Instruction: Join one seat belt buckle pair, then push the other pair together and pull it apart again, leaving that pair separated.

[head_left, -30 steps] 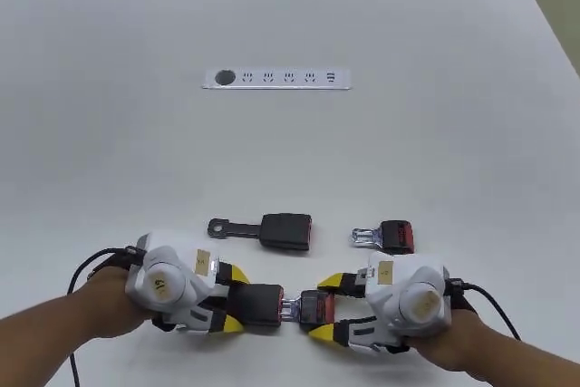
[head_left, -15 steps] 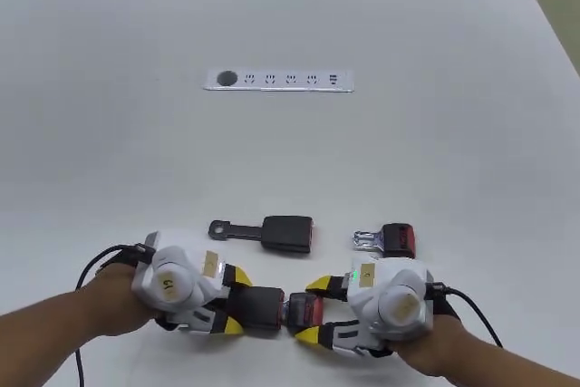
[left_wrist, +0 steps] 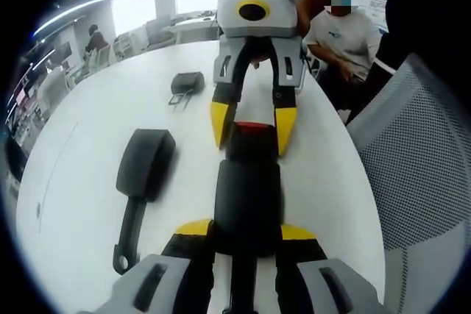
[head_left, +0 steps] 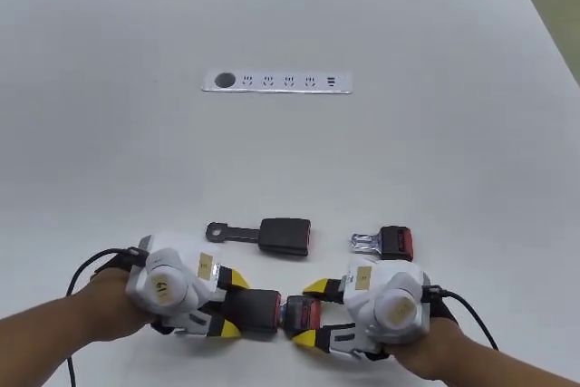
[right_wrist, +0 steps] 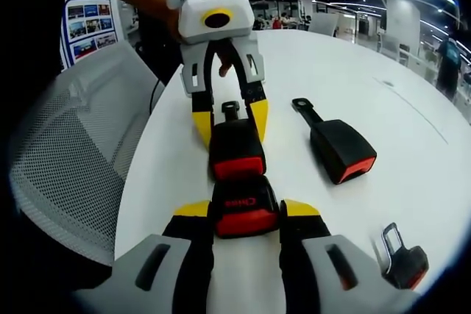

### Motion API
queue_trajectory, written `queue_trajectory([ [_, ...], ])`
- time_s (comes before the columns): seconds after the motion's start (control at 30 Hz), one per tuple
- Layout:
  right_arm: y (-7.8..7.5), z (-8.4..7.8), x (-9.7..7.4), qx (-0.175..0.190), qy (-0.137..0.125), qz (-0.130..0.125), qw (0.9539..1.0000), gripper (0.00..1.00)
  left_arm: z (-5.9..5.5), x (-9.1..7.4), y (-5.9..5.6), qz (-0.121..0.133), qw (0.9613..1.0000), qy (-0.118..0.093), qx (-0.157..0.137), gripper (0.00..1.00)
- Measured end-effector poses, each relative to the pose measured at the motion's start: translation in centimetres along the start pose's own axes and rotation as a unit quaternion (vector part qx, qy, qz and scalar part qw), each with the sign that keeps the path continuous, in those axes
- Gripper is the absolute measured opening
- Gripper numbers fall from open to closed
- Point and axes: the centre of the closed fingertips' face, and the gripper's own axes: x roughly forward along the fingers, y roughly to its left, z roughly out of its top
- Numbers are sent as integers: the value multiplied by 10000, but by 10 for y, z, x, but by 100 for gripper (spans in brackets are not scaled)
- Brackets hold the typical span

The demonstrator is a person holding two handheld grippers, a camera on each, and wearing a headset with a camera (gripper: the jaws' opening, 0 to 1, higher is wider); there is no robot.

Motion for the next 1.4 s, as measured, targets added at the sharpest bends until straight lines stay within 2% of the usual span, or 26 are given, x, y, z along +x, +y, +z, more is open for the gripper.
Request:
queue_trajectory([
  [0.3, 2, 4, -4, -84, -27, 82, 9999, 32, -2, -2, 0, -28, 9999, -128, 38, 32],
  [0.5, -1, 1, -6, -169, -121, 153, 9997, 31, -3, -5, 2, 23, 9989, -400, -229, 32],
  [0.6, -1, 0, -6, -291, -203, 89, 9993, 31, -1, -3, 0, 10, 9990, -405, -165, 32],
  [0.73, 0, 0, -7, -257, -301, 83, 9992, 31, 0, -3, -2, -62, 9984, -540, -147, 31],
  [0.9, -1, 1, -6, -127, -393, 92, 9991, 31, 2, -3, -2, -276, 9984, -479, 87, 31],
  [1.13, 0, 2, -6, -42, -475, 43, 9989, 31, 5, -5, -2, -321, 9973, -660, 8, 31],
  [1.4, -1, 1, -4, -24, -508, 26, 9987, 31, 7, -4, -2, -356, 9969, -697, -10, 31],
])
